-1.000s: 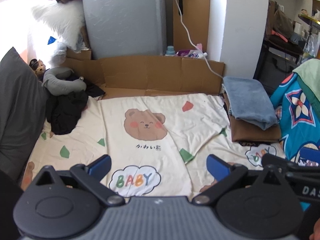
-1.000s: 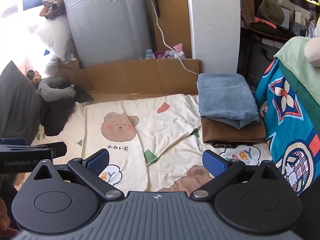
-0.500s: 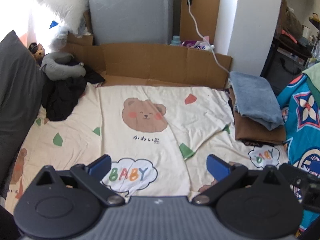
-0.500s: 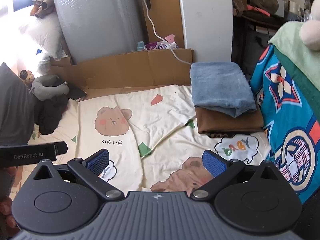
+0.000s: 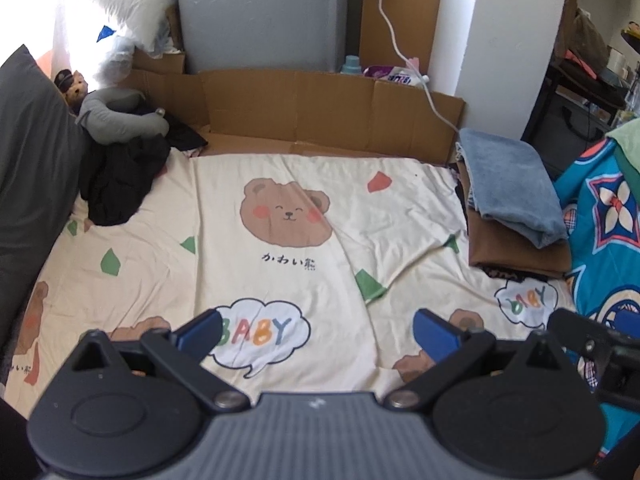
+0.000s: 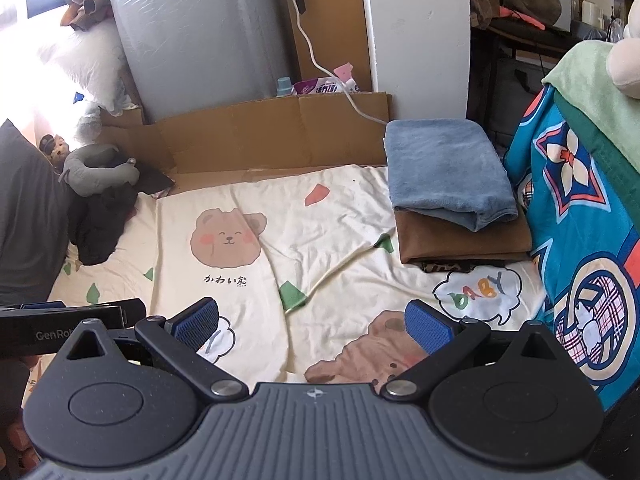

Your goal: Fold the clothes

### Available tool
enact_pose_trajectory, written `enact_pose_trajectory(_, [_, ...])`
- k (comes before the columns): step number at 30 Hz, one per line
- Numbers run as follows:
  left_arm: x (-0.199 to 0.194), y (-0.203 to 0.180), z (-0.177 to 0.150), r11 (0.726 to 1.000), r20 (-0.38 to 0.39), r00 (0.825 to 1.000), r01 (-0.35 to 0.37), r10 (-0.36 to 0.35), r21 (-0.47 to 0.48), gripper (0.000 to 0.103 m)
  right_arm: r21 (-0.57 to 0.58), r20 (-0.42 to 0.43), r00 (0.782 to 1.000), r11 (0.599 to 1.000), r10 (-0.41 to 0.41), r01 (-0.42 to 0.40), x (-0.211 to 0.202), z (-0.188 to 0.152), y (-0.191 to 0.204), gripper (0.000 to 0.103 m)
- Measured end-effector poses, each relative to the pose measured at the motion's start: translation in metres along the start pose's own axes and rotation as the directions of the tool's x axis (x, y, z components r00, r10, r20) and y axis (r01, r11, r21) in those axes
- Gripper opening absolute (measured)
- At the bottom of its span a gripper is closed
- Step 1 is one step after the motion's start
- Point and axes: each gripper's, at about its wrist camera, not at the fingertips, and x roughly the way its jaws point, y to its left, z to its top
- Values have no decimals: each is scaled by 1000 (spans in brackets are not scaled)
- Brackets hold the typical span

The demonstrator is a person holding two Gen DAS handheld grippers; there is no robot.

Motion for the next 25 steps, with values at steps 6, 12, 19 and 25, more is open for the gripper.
enact_pose_trajectory(6, [-3,2,0,1000,22,1000,19,-18,-15,102,-13,-3,1000,1000,3,-3,1,-1,3,102])
enact_pose_trajectory(12, [1,0,-2,1000,7,1000,17,-17,-10,102,-22,-5,1000,1000,6,-6,-1,-2,2,102])
enact_pose_trajectory(19, [2,-3,-5,1000,-4,1000,17,-17,4,102,-26,-10,1000,1000,9,-9,0,-2,3,102])
enact_pose_trajectory(25, [4,-3,-6,1000,-8,1000,9,-9,2,102,-32,-11,1000,999,10,-10,2,-2,4,102])
